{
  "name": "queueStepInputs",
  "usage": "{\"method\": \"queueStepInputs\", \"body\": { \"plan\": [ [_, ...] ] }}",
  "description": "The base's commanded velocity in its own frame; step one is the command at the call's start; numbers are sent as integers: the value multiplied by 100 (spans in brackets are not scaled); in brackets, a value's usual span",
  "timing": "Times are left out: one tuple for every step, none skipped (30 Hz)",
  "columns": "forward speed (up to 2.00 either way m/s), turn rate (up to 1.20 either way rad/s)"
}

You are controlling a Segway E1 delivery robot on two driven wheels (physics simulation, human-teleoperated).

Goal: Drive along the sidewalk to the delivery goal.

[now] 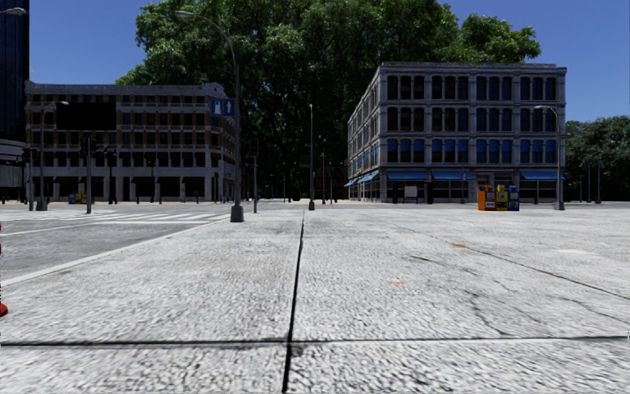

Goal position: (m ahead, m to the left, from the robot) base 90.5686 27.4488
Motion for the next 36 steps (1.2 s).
{"method": "queueStepInputs", "body": {
  "plan": [
    [200,0],
    [200,0],
    [200,0],
    [200,0],
    [200,0],
    [200,0],
    [200,0],
    [200,0],
    [200,0],
    [200,0],
    [200,0],
    [200,0],
    [200,0],
    [200,0],
    [200,0],
    [200,0],
    [200,0],
    [200,0],
    [200,0],
    [200,0],
    [200,0],
    [200,0],
    [200,0],
    [200,0],
    [200,0],
    [200,0],
    [200,0],
    [200,0],
    [200,0],
    [200,0],
    [200,0],
    [200,0],
    [200,0],
    [200,0],
    [200,0],
    [200,0]
  ]
}}
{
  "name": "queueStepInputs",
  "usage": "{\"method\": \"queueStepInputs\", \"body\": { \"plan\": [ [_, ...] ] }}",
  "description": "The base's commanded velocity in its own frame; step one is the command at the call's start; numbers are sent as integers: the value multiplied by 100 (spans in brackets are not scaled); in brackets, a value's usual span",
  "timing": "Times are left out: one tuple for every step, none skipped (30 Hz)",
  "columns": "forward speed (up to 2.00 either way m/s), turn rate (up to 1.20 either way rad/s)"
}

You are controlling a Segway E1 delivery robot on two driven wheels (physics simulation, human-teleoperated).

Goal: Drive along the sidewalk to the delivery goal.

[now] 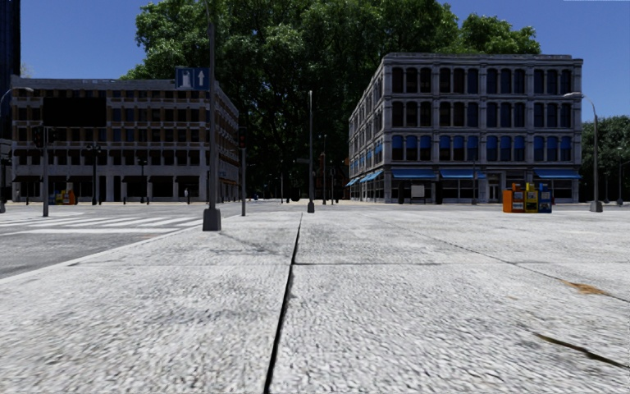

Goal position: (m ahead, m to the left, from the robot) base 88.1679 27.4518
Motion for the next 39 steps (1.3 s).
{"method": "queueStepInputs", "body": {
  "plan": [
    [200,0],
    [200,0],
    [200,0],
    [200,0],
    [200,0],
    [200,0],
    [200,0],
    [200,0],
    [200,0],
    [200,0],
    [200,0],
    [200,0],
    [200,0],
    [200,0],
    [200,0],
    [200,0],
    [200,0],
    [200,0],
    [200,0],
    [200,0],
    [200,0],
    [200,0],
    [200,0],
    [200,0],
    [200,0],
    [200,0],
    [200,0],
    [200,0],
    [200,0],
    [200,0],
    [200,0],
    [200,0],
    [200,0],
    [200,0],
    [200,0],
    [200,0],
    [200,0],
    [200,0],
    [200,0]
  ]
}}
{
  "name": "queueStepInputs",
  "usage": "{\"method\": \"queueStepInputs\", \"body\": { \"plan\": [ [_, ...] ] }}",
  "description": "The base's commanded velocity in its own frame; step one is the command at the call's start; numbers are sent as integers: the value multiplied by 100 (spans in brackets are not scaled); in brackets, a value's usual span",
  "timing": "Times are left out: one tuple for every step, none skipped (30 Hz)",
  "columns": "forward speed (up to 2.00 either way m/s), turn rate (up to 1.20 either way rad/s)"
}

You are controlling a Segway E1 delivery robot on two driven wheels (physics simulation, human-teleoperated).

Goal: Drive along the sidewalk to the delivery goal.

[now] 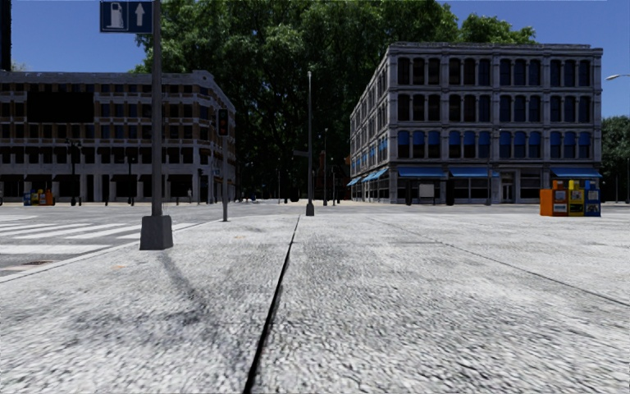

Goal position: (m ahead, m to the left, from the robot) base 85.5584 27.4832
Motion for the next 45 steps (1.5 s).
{"method": "queueStepInputs", "body": {
  "plan": [
    [200,0],
    [200,0],
    [200,0],
    [200,0],
    [200,0],
    [200,0],
    [200,0],
    [200,0],
    [200,0],
    [200,0],
    [200,0],
    [200,0],
    [200,0],
    [200,0],
    [200,0],
    [200,0],
    [200,0],
    [200,0],
    [200,0],
    [200,0],
    [200,0],
    [200,0],
    [200,0],
    [200,0],
    [200,0],
    [200,0],
    [200,0],
    [200,0],
    [200,0],
    [200,0],
    [200,0],
    [200,0],
    [200,0],
    [200,0],
    [200,0],
    [200,0],
    [200,0],
    [200,0],
    [200,0],
    [200,0],
    [200,0],
    [200,0],
    [200,0],
    [200,0],
    [200,0]
  ]
}}
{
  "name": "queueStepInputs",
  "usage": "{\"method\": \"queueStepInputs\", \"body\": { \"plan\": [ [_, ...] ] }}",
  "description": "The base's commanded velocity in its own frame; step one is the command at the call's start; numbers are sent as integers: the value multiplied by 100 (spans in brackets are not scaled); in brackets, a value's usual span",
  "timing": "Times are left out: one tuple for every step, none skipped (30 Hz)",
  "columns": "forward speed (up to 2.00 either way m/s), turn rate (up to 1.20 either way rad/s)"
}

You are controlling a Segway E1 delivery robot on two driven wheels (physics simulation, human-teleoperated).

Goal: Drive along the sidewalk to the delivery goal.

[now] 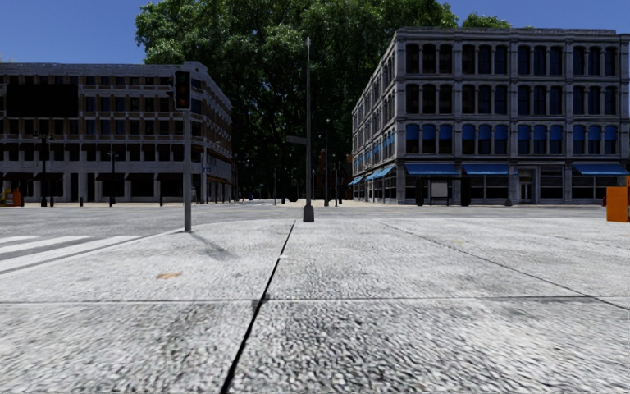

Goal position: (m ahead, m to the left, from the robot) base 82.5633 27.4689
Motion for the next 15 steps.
{"method": "queueStepInputs", "body": {
  "plan": [
    [200,0],
    [200,0],
    [200,0],
    [200,0],
    [200,0],
    [200,0],
    [200,0],
    [200,0],
    [200,0],
    [200,0],
    [200,0],
    [200,0],
    [200,0],
    [200,0],
    [200,0]
  ]
}}
